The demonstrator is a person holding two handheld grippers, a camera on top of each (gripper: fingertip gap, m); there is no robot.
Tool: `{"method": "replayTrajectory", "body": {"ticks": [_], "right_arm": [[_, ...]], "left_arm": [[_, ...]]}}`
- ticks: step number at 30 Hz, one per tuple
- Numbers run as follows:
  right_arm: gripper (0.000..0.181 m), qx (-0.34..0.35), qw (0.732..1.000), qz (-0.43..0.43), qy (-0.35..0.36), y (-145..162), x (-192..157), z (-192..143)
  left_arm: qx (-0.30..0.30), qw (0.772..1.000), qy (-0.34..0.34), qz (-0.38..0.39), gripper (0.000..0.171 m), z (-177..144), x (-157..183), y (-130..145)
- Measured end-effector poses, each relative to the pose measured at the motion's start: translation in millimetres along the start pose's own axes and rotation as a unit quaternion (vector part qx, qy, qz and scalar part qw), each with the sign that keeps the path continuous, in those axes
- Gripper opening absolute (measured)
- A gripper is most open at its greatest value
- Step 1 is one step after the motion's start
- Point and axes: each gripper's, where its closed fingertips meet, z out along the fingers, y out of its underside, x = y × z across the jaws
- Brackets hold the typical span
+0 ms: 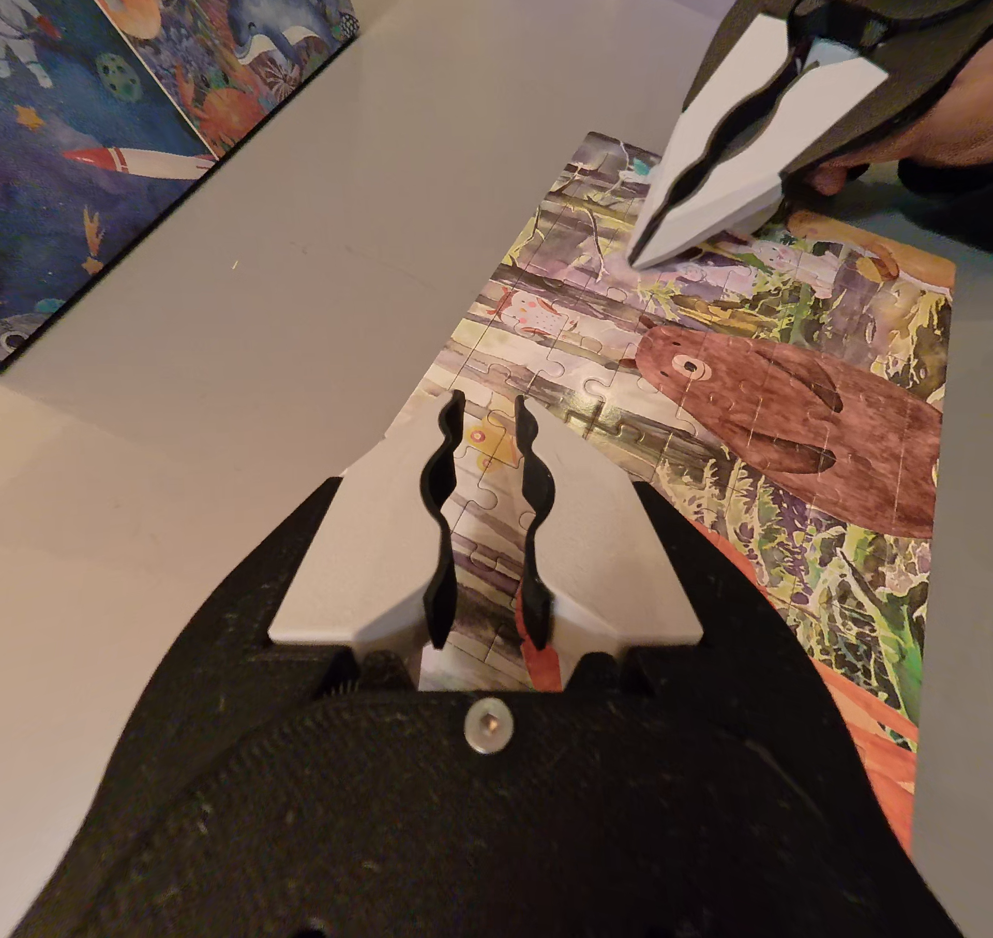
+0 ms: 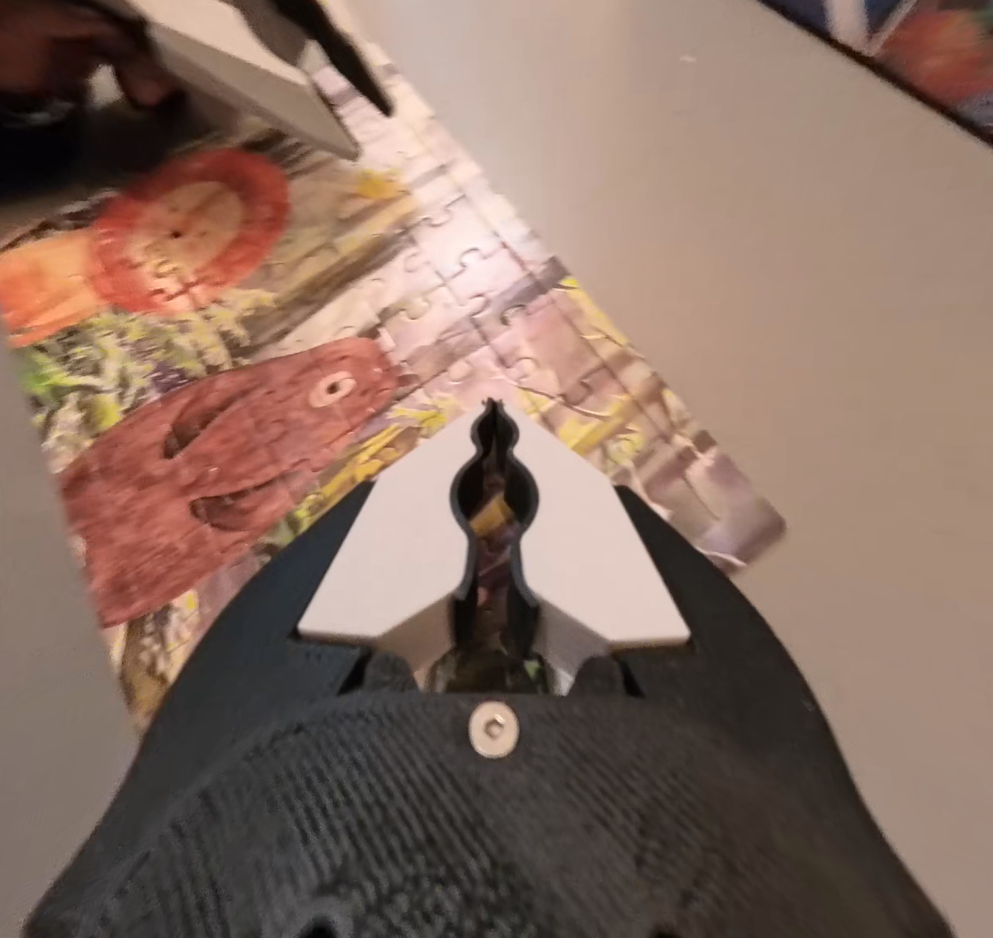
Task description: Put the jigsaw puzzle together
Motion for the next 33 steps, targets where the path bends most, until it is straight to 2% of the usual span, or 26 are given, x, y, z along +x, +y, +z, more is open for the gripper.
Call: {"method": "replayTrajectory", "body": {"ticks": [2,3,5,6,8,9,11,12,15,17,18,19,23,26,28,31,33], "right_arm": [[0.000,-0.006,0.999,-0.002,0.053,1.9,16.9,-3.9],[0.000,-0.006,0.999,-0.008,0.037,2.4,11.8,-3.7],[0.000,-0.003,0.999,-0.015,-0.047,2.6,-15.2,-1.0],[0.000,-0.004,0.999,-0.014,-0.039,2.5,-12.8,-1.0],[0.000,-0.011,0.999,-0.018,0.027,3.5,8.0,-4.6],[0.000,-0.012,0.999,-0.027,0.024,4.4,6.9,-5.5],[0.000,-0.006,0.998,-0.030,-0.054,4.8,-18.5,-3.0],[0.000,-0.008,0.998,-0.026,-0.058,4.6,-19.9,-2.6],[0.000,-0.004,0.999,-0.049,0.018,0.9,0.8,-7.8],[0.000,0.018,0.998,-0.052,-0.006,-5.6,-8.4,-8.9],[0.000,0.005,0.999,-0.046,-0.016,-1.7,-10.7,-6.0],[0.000,-0.018,0.999,-0.045,-0.013,5.2,-9.0,-2.9],[0.000,0.025,0.999,-0.045,-0.007,-8.4,-8.7,-9.8],[0.000,-0.010,0.999,-0.036,-0.017,2.4,-10.3,-1.6],[0.000,0.019,0.998,-0.046,-0.023,-7.5,-16.3,-4.7],[0.000,-0.011,0.999,-0.045,-0.023,1.6,-15.8,2.4],[0.000,0.009,0.998,-0.048,-0.030,-5.9,-20.6,0.0]], "left_arm": [[0.000,1.000,0.000,0.000,0.017,0.0,-0.1,0.1],[0.001,1.000,0.000,-0.001,0.017,-0.1,-0.2,-0.2],[0.001,1.000,0.000,-0.001,0.017,-0.1,-0.2,-0.3],[0.000,1.000,0.001,-0.001,0.017,0.0,-0.2,-0.1],[0.000,1.000,0.001,-0.001,0.017,0.0,-0.2,-0.1],[0.001,1.000,0.000,-0.001,0.017,-0.1,-0.1,-0.3],[0.001,1.000,0.000,0.000,0.017,0.0,-0.2,-0.3],[0.000,1.000,0.000,0.000,0.017,0.2,-0.1,-0.1],[0.001,1.000,0.000,0.001,0.017,0.1,-0.1,-0.3],[0.001,1.000,-0.001,0.001,0.017,0.1,-0.2,-0.4],[0.000,1.000,0.000,0.001,0.017,0.3,-0.2,-0.1],[-0.001,1.000,0.000,0.000,0.017,0.4,-0.2,0.0],[0.001,1.000,0.000,0.001,0.017,0.3,-0.3,-0.2],[-0.002,1.000,0.000,0.000,0.017,0.9,-0.4,0.4],[-0.001,1.000,0.000,0.001,0.017,0.8,-0.3,0.3],[-0.003,1.000,0.000,0.001,0.017,1.2,-0.4,0.6],[-0.003,1.000,0.001,0.000,0.017,1.3,-0.5,0.7]]}}
